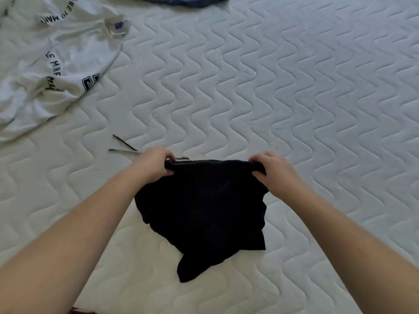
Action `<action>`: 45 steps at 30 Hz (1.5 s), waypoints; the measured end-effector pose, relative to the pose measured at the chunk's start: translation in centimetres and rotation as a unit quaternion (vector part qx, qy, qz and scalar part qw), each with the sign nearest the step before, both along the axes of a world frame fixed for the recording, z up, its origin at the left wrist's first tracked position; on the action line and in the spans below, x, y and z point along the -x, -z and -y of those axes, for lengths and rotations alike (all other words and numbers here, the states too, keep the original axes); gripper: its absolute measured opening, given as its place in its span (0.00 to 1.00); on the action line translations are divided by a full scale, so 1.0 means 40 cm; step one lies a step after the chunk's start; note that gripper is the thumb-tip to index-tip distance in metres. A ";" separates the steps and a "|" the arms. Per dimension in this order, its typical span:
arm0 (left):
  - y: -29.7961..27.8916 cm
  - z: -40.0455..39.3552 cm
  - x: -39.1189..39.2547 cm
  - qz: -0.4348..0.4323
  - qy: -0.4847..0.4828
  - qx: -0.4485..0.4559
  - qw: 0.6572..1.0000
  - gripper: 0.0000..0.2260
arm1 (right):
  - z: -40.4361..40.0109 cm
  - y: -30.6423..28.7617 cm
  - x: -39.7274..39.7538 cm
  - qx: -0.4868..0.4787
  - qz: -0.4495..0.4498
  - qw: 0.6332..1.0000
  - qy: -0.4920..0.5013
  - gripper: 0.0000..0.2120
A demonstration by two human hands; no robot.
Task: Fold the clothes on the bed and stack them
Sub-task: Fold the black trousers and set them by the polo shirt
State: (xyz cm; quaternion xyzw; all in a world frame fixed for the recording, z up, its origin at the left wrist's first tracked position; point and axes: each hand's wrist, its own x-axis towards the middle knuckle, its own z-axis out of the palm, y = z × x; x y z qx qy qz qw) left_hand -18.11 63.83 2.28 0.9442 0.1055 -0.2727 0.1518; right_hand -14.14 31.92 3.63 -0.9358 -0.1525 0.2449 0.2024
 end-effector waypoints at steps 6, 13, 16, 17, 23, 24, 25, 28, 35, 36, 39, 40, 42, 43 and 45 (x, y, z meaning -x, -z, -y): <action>-0.231 0.120 0.091 0.048 0.039 0.026 0.998 0.13 | 0.154 -0.259 0.101 -0.027 0.107 0.994 0.017 0.13; -0.417 0.287 0.306 0.109 0.153 -0.012 0.982 0.07 | 0.337 -0.399 0.316 -0.024 0.168 0.976 -0.133 0.29; -0.443 0.311 0.392 0.122 0.162 -0.007 0.979 0.15 | 0.397 -0.395 0.416 -0.014 0.162 0.972 -0.172 0.30; -0.450 0.316 0.416 0.131 0.161 0.008 0.978 0.20 | 0.411 -0.390 0.447 -0.006 0.168 0.970 -0.175 0.28; -0.475 0.349 0.518 0.224 0.322 0.012 0.920 0.36 | 0.444 -0.379 0.559 0.063 0.188 0.974 -0.113 0.13; -0.478 0.348 0.525 0.224 0.332 0.011 0.916 0.34 | 0.448 -0.381 0.566 0.077 0.183 0.975 -0.101 0.12; -0.480 0.343 0.529 0.217 0.338 0.010 0.916 0.31 | 0.450 -0.384 0.571 0.089 0.176 0.976 -0.089 0.12; -0.496 0.320 0.526 0.207 0.347 -0.009 0.915 0.20 | 0.461 -0.400 0.569 0.115 0.188 0.973 -0.067 0.11; -0.546 0.293 0.495 0.133 0.288 -0.064 0.946 0.14 | 0.456 -0.438 0.512 0.130 0.251 0.952 -0.114 0.14; -0.553 0.290 0.489 0.127 0.278 -0.076 0.949 0.17 | 0.449 -0.444 0.507 0.122 0.249 0.952 -0.126 0.15; -0.584 0.276 0.472 0.168 0.247 -0.080 0.951 0.22 | 0.425 -0.461 0.503 0.112 0.230 0.952 -0.167 0.18; -0.595 0.272 0.466 0.197 0.241 -0.070 0.948 0.22 | 0.416 -0.463 0.501 0.104 0.216 0.953 -0.183 0.17; -0.622 0.265 0.458 0.251 0.245 -0.063 0.934 0.22 | 0.400 -0.465 0.493 0.082 0.170 0.964 -0.188 0.13; -0.637 0.259 0.454 0.274 0.248 -0.069 0.927 0.22 | 0.396 -0.468 0.487 0.086 0.142 0.969 -0.181 0.13; -0.670 0.244 0.439 0.298 0.246 -0.064 0.920 0.25 | 0.396 -0.483 0.468 0.077 0.125 0.974 -0.175 0.13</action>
